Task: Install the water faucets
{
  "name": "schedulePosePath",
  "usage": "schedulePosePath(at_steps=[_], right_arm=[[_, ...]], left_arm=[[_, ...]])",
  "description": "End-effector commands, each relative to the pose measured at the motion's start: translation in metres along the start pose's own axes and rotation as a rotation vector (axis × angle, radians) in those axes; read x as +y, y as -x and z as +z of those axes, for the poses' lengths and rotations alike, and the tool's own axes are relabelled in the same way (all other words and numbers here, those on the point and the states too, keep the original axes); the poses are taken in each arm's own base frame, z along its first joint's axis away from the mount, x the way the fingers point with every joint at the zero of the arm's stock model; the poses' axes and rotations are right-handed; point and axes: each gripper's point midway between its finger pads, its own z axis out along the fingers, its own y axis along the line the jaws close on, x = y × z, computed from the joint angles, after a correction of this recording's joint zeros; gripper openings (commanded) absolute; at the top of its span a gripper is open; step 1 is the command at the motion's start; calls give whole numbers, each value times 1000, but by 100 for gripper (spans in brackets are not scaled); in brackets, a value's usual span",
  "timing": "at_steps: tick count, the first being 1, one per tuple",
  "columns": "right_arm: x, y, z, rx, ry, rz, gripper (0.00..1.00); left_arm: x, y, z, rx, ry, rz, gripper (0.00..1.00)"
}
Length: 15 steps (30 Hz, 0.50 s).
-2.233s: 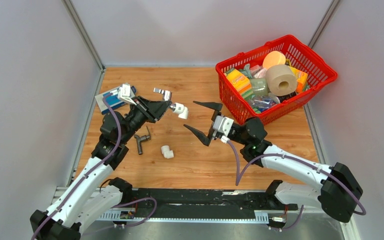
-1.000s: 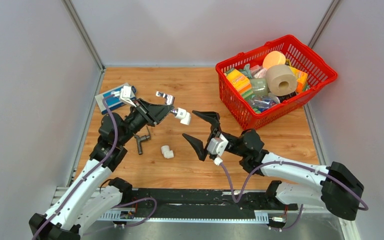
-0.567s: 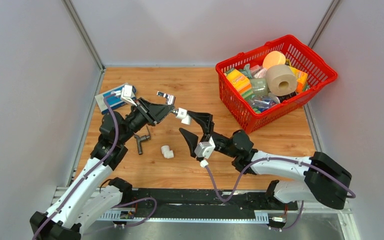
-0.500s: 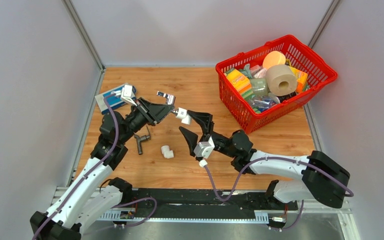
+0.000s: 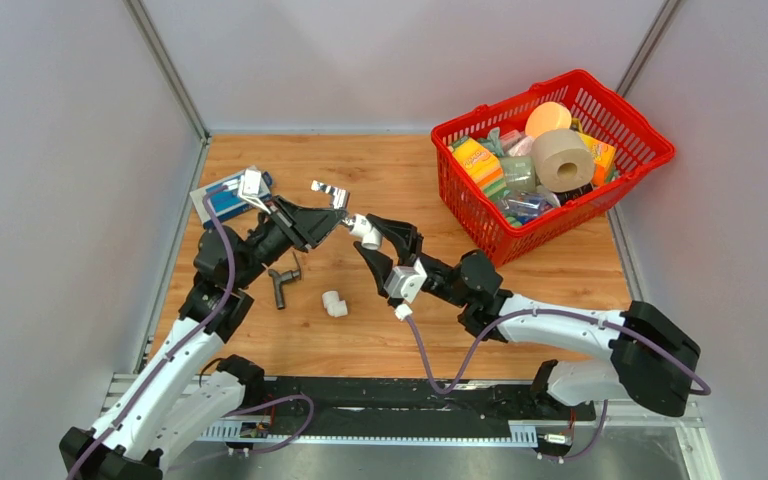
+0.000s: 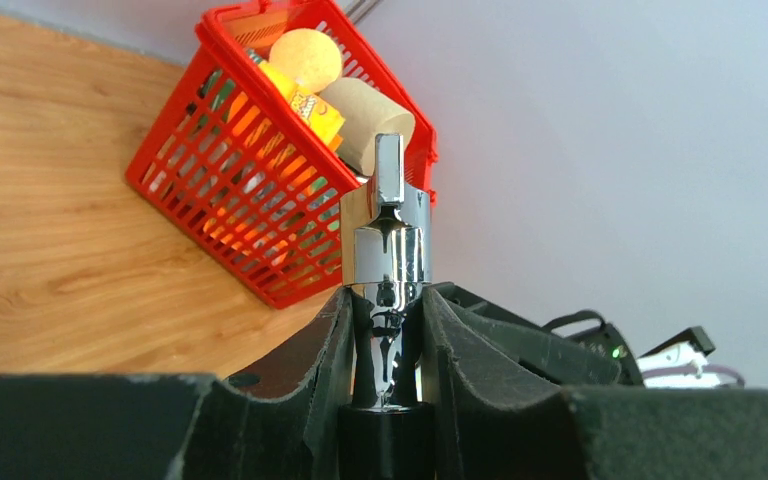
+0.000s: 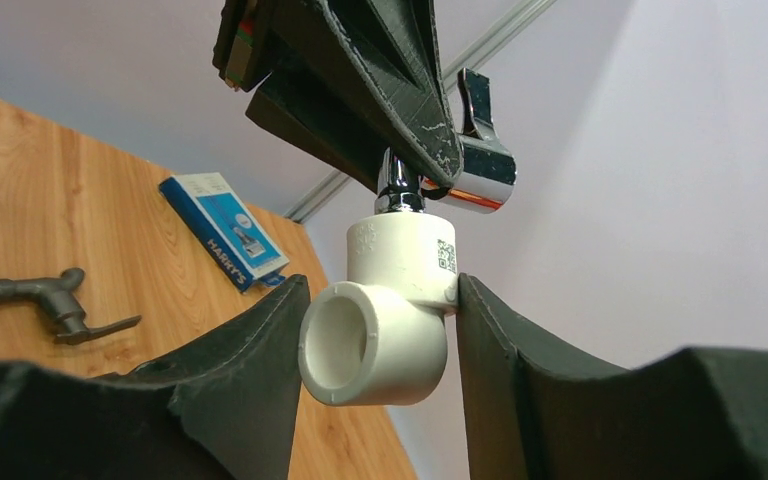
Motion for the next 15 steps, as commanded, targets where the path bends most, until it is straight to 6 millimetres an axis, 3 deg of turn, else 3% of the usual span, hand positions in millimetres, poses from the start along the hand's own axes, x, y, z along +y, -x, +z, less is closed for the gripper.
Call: schedulePosePath(at_steps=[1,3,8,11,15], right_arm=[[1,26,7,-55,78,209,4],[4,32,7,-67,121,288,0],[8,42,7,-83,285,536,0],[1,47,4,-108,345,706,0],[-12,38,1,-95,380,869,1]], left_arm=[[-44,1,-11,0,-221,198,0],[-44,-4,-14,18,-252,298,0],[-42,-21,-24,53,-361,565,0],[-43,-32,-31,68,-434,704,0],[-44,-49,-42,84,-556,851,0]])
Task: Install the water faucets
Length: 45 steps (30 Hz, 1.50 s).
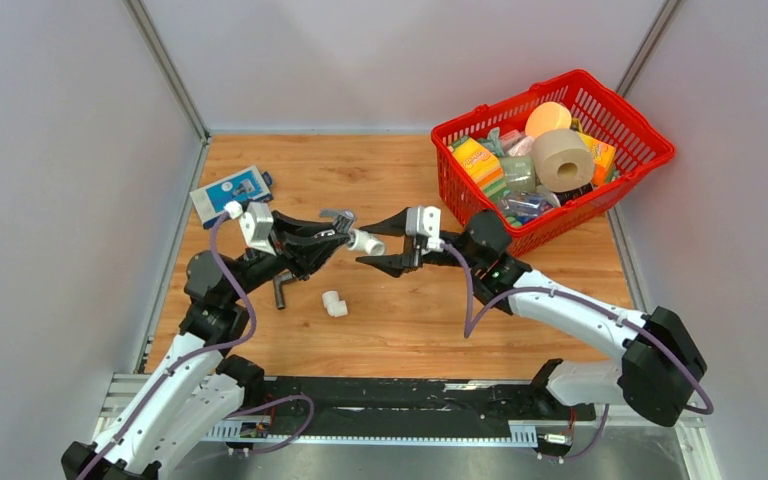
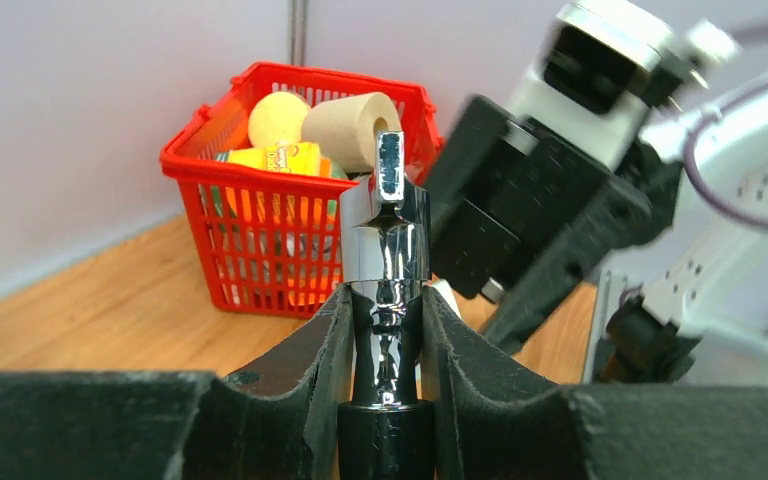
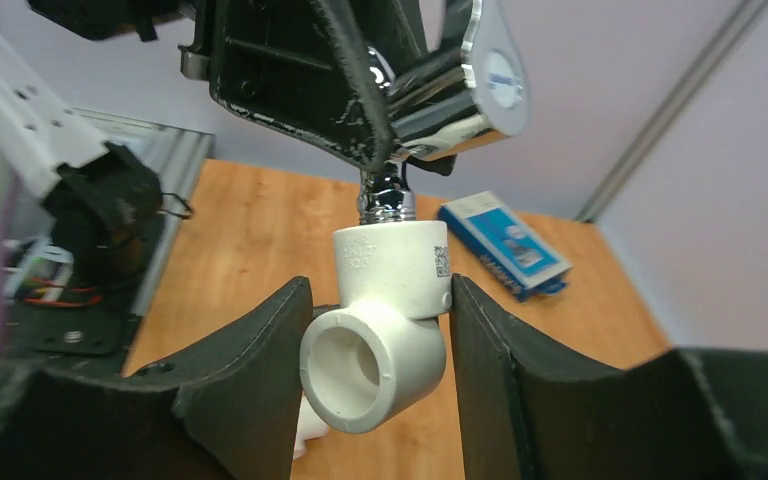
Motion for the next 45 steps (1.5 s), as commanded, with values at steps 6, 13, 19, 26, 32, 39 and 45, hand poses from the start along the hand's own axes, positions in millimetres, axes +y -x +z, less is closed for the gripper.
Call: schedulePosePath(at_steps=[6,13,19,26,32,39,45], right_arm=[[-27,17,0,0,24,313,20],[-58,15,-14,-22,-180,218,53],[-60,37,-34,-86,-243,-1,72],[-26,29,-31,-68,-205,-240,79],[1,7,-22,-34,-217,-433,82],[1,-30,-5,71,-264,-501,82],[-13,-49,-4,96,-378,-518,79]], left_arm=[[-53,-21,-14,66,-351,189,0],[-44,-29,-15,62,-283,103,0],[17,-24,-6,22,102,-88,0],[51,-21,-4,13,356,-341,0],[55,-16,-6,-54,421,-529,0],[46,-11,-1,-60,386,-609,0],[36,-4,2,-62,326,-618,0]])
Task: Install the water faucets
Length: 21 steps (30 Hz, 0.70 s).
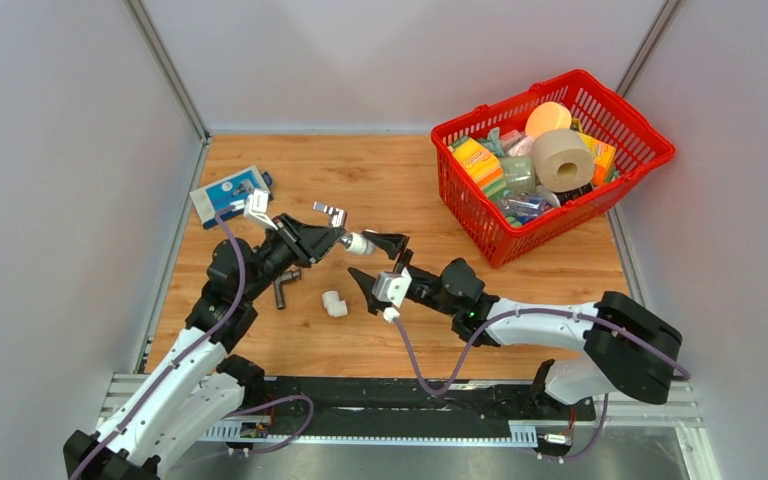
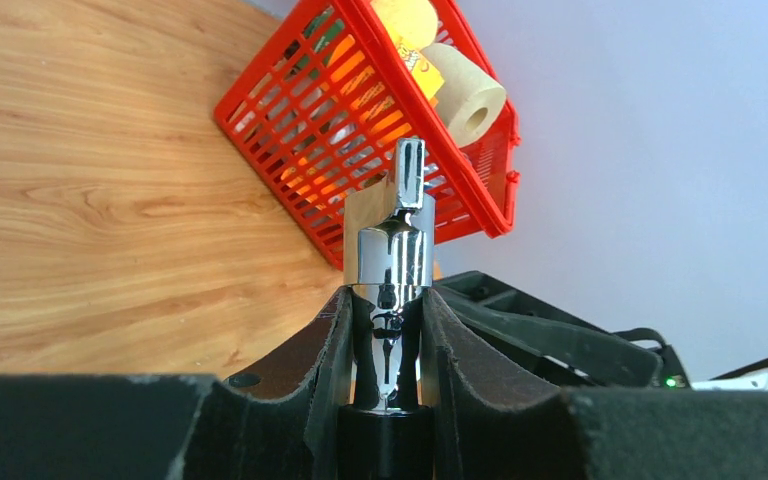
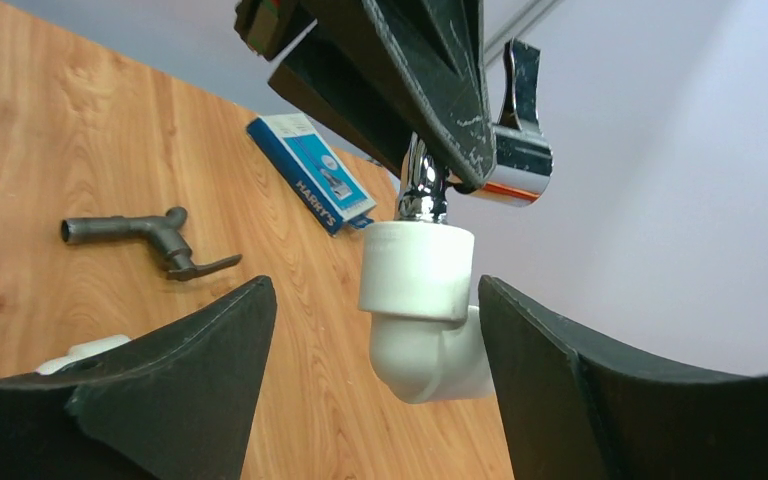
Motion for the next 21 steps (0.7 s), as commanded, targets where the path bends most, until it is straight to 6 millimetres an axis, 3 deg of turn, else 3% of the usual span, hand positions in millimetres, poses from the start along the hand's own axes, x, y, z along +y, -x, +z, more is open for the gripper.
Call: schedulePosePath(at_steps=[1,5,12,13,15,21], right_arm=[[-25,-2,3,4,-150,-51,78],[-17,-6,9,11,-117,-2,66],[-5,11,20,-22,-2,100,31],[-2,13,21,-25,25,127,25],[-1,20,22,-48,57,192,1],[-4,46,16,-128,147,457,0]], left_arm=[[-52,26,-5,-54,-161,0,0],[-58,24,-7,-40,-200,7,0],[-65,28,-6,-72,-259,152,0],[-65,28,-6,-81,-274,205,0],[-68,29,-6,-94,-302,304,0],[-68,32,-7,-157,-359,603,0]])
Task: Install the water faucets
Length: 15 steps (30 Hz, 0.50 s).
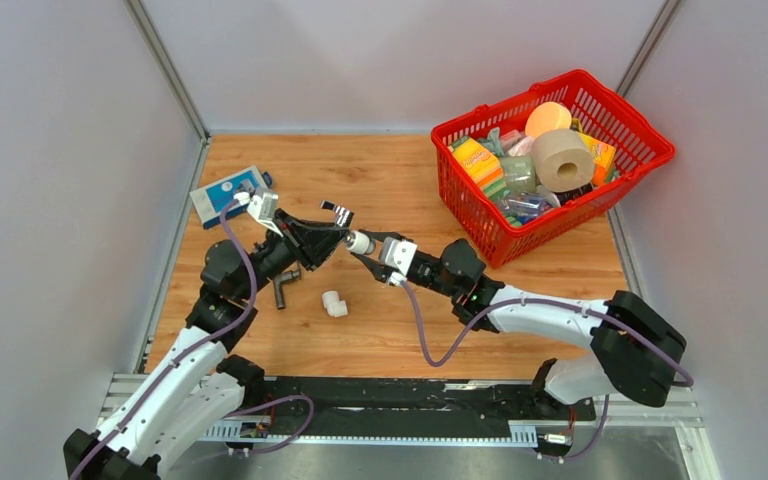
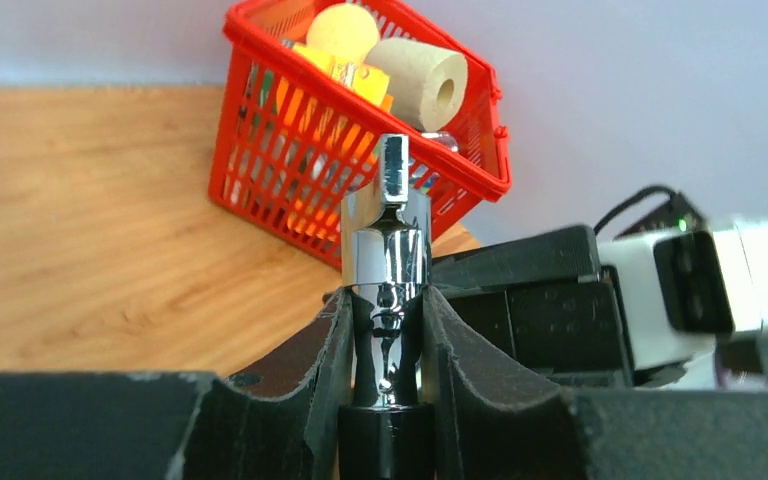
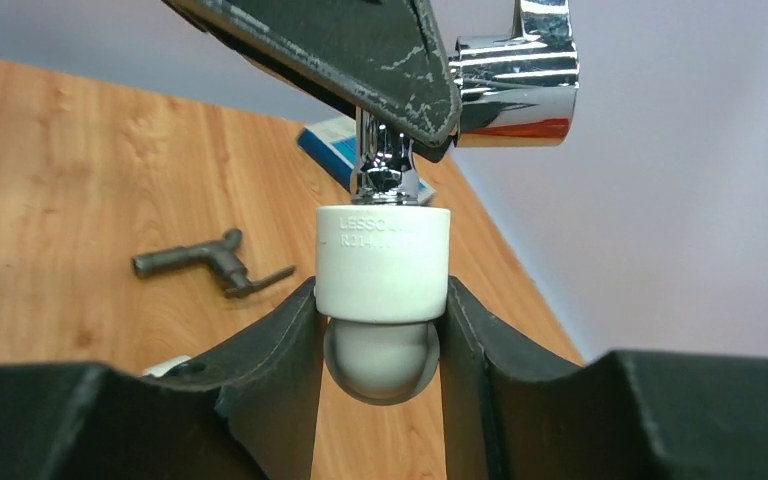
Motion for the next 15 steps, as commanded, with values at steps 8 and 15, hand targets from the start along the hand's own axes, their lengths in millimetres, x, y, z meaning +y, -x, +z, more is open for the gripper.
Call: schedulePosePath(at_steps=[8,15], right_arm=[[-9,69,-9,-173,230,588,0],[-12,62,-11,-141,226,601,23]], left_arm=[[-56,27,-1,-162,-365,532,0],[-53,33,0,-158,-329,524,0]])
